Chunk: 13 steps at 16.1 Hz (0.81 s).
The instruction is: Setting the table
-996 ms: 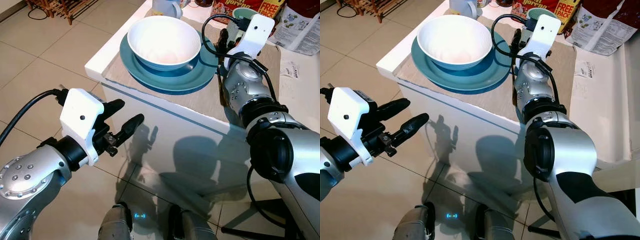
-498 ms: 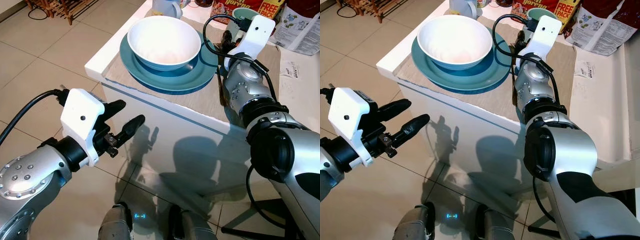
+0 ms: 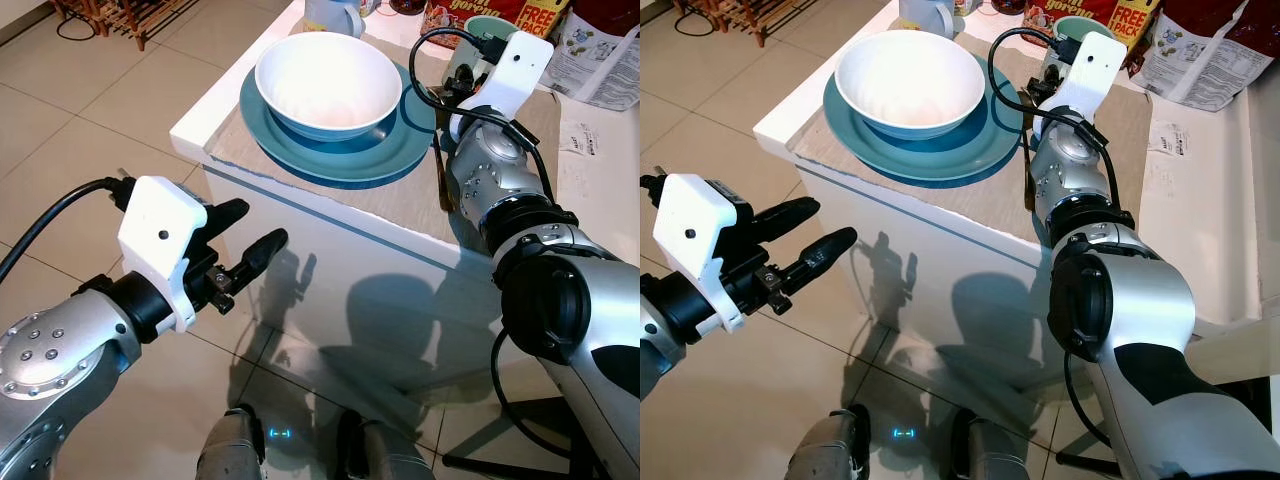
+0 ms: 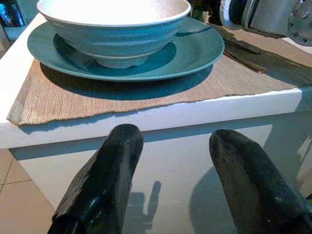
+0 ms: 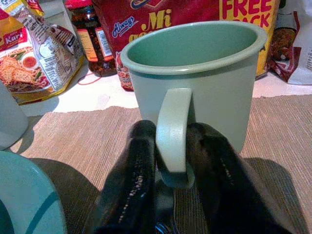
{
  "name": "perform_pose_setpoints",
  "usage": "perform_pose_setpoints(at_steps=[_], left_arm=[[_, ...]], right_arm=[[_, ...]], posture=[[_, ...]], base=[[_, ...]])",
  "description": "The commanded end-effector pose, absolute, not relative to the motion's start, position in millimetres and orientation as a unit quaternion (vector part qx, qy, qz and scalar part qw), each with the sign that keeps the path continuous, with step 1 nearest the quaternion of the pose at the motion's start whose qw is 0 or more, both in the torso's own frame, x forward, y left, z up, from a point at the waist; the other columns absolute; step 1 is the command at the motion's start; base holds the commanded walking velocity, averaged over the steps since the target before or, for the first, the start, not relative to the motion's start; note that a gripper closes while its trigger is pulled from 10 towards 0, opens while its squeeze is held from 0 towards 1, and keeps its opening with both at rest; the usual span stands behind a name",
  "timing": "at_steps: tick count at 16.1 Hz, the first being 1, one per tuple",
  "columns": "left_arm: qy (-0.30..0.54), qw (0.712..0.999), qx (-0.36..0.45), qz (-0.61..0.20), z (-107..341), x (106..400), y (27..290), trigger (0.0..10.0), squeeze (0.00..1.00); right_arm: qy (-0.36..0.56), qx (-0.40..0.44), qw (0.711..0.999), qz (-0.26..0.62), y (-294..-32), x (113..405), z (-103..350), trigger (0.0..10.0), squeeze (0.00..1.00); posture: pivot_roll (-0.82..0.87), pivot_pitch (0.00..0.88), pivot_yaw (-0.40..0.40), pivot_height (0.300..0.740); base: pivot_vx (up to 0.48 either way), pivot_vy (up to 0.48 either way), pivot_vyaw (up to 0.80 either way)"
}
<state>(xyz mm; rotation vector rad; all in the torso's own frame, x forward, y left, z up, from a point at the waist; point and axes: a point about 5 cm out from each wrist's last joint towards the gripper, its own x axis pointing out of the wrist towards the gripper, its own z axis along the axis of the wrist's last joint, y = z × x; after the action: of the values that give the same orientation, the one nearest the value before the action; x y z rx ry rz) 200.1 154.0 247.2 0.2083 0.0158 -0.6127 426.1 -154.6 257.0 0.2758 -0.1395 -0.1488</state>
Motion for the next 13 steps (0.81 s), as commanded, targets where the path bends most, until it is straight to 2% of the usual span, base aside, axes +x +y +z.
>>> perform_pose_setpoints(at_steps=[1, 8, 11, 13], left_arm=[[-0.031, 0.936, 0.128, -0.327, 259.0, 185.6, 143.3, 10.0, 0.00], [-0.038, 0.940, 0.126, -0.316, 258.9, 192.7, 143.9, 10.0, 0.00], [-0.036, 0.963, 0.132, -0.233, 250.4, 216.1, 158.9, 10.0, 0.00], [-0.036, 0.966, 0.133, -0.220, 248.0, 226.0, 161.6, 10.0, 0.00]], right_arm=[[-0.066, 0.141, 0.984, -0.083, -161.5, 426.4, 259.7, 0.0, 0.00], [-0.077, 0.135, 0.985, -0.074, -159.9, 426.8, 265.0, 0.0, 0.00], [-0.155, 0.095, 0.983, -0.008, -144.0, 426.5, 300.7, 0.0, 0.00], [-0.199, 0.094, 0.975, 0.022, -139.5, 423.9, 315.7, 0.0, 0.00]], posture=[[0.34, 0.235, -0.118, 0.740], [0.32, 0.198, -0.120, 0.740], [0.25, 0.157, -0.118, 0.740], [0.19, 0.124, -0.099, 0.740]], base=[[0.000, 0.000, 0.00], [0.000, 0.000, 0.00], [0.000, 0.000, 0.00], [0.000, 0.000, 0.00]])
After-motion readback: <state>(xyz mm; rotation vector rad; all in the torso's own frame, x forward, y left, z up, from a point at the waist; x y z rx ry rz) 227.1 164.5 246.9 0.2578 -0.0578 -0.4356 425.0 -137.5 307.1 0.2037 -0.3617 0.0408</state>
